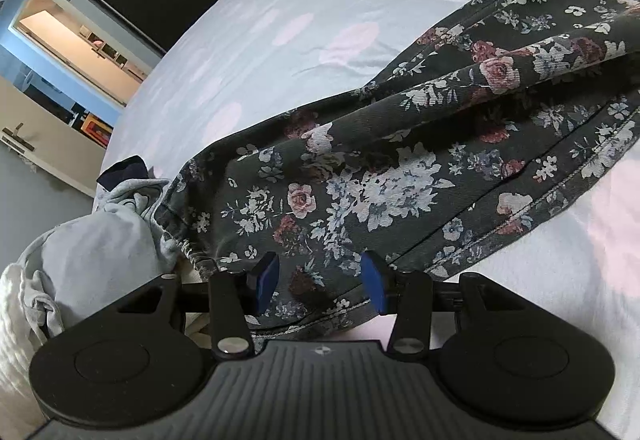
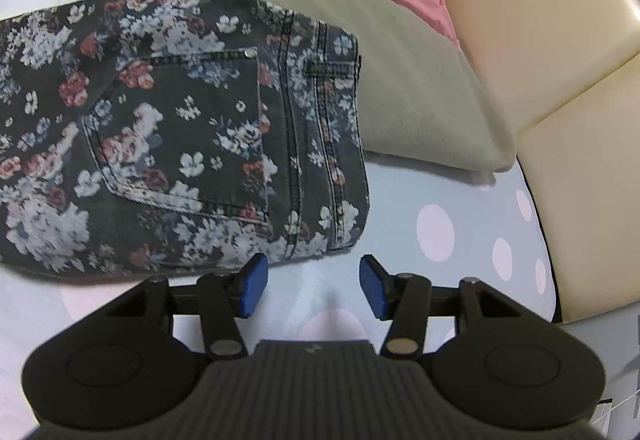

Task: Fold clothes
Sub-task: 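Lay the folded jeans on the bed and open both grippers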

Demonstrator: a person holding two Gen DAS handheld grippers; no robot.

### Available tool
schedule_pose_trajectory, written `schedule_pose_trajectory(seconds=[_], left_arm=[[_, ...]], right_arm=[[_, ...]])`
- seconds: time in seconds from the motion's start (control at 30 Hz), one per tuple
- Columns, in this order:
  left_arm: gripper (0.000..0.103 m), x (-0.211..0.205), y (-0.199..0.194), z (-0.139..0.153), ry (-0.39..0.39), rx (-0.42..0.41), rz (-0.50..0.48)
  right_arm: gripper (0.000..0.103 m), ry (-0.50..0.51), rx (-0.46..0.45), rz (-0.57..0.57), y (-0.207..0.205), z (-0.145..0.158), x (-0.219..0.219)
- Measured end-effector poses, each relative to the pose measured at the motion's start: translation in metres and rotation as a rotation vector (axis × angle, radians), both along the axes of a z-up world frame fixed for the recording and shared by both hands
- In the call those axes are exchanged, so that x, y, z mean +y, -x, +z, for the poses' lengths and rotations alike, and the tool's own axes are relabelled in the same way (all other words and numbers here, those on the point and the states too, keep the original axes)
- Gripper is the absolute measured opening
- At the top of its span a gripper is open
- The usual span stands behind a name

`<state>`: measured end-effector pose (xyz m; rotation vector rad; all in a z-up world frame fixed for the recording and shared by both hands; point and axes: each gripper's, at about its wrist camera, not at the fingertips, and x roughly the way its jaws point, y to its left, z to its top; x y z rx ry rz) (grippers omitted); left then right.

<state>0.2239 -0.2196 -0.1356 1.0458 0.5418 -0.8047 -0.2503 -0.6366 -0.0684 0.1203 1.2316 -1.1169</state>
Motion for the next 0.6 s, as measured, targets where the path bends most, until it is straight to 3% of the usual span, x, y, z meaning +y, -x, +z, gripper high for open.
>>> schedule_pose_trajectory(seconds=[0.2,0.43,0.6], left_arm=[[0.043,0.014,-0.006,0.003,0.032,0.033,-0.021],[0.043,0.015,0.007,0.006,0.058,0.069,-0.138],[0.043,0.000,0.027,-0.009,0.006,-0.043,-0.206]], right_arm=[[0.055,-0.009,-0.017,-0.007,0.003,-0.001,-0.003],[0.055,-0.014,-0.013,0.005,0.000,-0.004,-0.003],[0.055,-0.021,-0.008,0.009,-0.005,-0.006,-0.004]])
